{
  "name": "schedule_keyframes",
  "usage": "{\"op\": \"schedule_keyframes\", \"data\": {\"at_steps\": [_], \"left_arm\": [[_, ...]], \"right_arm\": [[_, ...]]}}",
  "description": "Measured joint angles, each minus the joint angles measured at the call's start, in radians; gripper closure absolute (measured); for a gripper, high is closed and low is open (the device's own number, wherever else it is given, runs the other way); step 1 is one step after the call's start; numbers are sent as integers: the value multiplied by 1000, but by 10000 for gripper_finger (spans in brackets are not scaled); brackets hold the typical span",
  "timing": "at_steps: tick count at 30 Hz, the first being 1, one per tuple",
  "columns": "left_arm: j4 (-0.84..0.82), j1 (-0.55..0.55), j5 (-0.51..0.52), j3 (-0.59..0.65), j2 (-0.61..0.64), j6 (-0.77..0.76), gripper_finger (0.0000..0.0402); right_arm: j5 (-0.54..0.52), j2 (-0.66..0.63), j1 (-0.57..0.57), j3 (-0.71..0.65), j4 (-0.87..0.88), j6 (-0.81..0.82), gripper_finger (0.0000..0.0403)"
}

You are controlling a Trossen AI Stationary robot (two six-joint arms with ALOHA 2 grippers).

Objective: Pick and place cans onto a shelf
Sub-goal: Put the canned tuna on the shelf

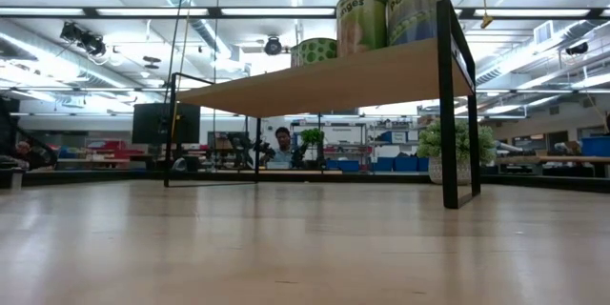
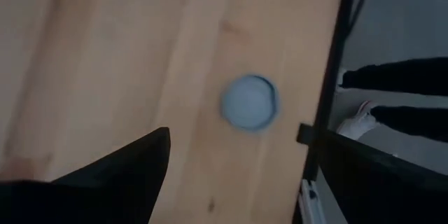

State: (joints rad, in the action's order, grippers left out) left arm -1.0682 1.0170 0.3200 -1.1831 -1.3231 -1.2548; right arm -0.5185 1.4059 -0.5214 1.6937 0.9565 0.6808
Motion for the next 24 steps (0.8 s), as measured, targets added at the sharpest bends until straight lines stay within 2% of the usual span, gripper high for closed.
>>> {"op": "schedule_keyframes", "data": {"at_steps": [5,14,17,20,24], "left_arm": [[90,78,0,0,-128,-20,45],[111,113,-3,2,-365,-73,45],[217,119,10,19,-391,-41,45],[350,120,-9,105,-392,-57,45],[390,118,-25,176,-391,-103,45]], "right_arm": [[-13,0,0,0,-21,1,56],[-12,0,0,0,-50,8,56],[-8,0,0,0,-50,16,56],[-4,0,0,0,-51,18,56],[11,0,0,0,-51,24,56]]}}
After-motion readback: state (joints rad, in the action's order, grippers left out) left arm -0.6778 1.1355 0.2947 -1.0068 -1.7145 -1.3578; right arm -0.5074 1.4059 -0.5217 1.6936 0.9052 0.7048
